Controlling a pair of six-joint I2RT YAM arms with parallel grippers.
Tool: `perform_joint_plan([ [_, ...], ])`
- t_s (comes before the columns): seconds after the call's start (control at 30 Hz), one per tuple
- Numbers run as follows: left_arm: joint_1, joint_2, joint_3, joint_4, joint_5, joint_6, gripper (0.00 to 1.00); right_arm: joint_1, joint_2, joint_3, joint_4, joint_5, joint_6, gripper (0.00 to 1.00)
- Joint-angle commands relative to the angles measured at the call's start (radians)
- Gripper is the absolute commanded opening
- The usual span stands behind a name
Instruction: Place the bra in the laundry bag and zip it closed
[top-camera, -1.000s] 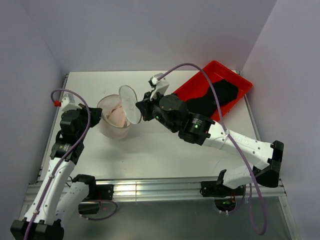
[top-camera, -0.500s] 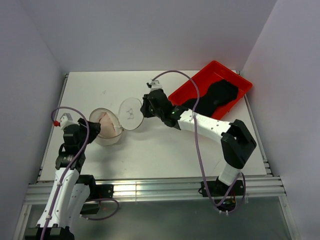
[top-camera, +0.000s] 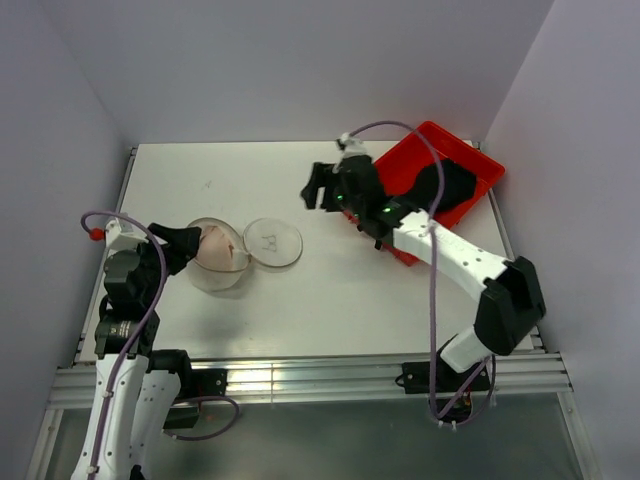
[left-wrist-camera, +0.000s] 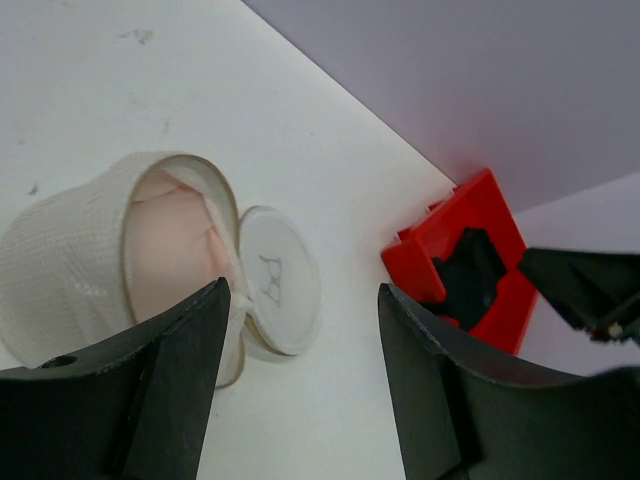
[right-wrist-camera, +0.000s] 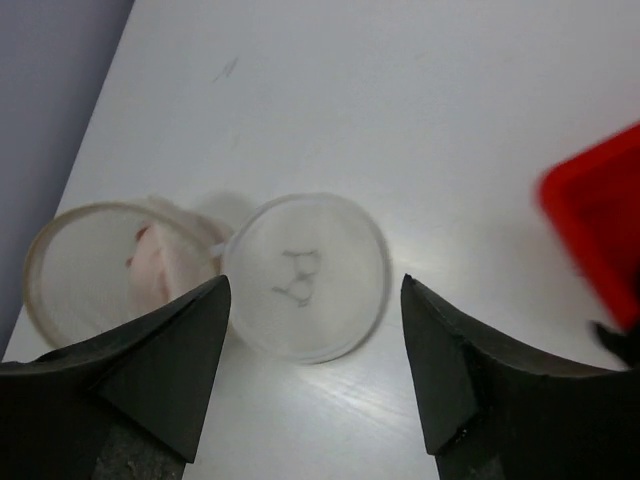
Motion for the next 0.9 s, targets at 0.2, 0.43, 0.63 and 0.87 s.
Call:
perform_joint_plan([
  [0.2, -0.041, 0.041, 0.093, 0.02, 0.506, 0.227, 0.67, -0.454, -0.119, -0.186, -0.09, 0.197, -0.025, 0.74],
  [0.43, -0.068, 0.068, 0.115, -0.023, 0.61, 0.335, 0.69, -0.66, 0.014, -0.171, -0.092, 0.191, -0.028, 0.79],
  [0.63, -0.091, 0.056, 0.058, 0.028, 0.607, 0.323, 0.69, -0.703, 0.164, -0.079, -0.106, 0.18, -0.015, 0.79],
  [0.87, -0.122, 0.055, 0.056, 0.026, 0.608, 0.332, 0.69, -0.742, 0.31, 0.024, -0.132, 0.119, 0.009, 0.78],
])
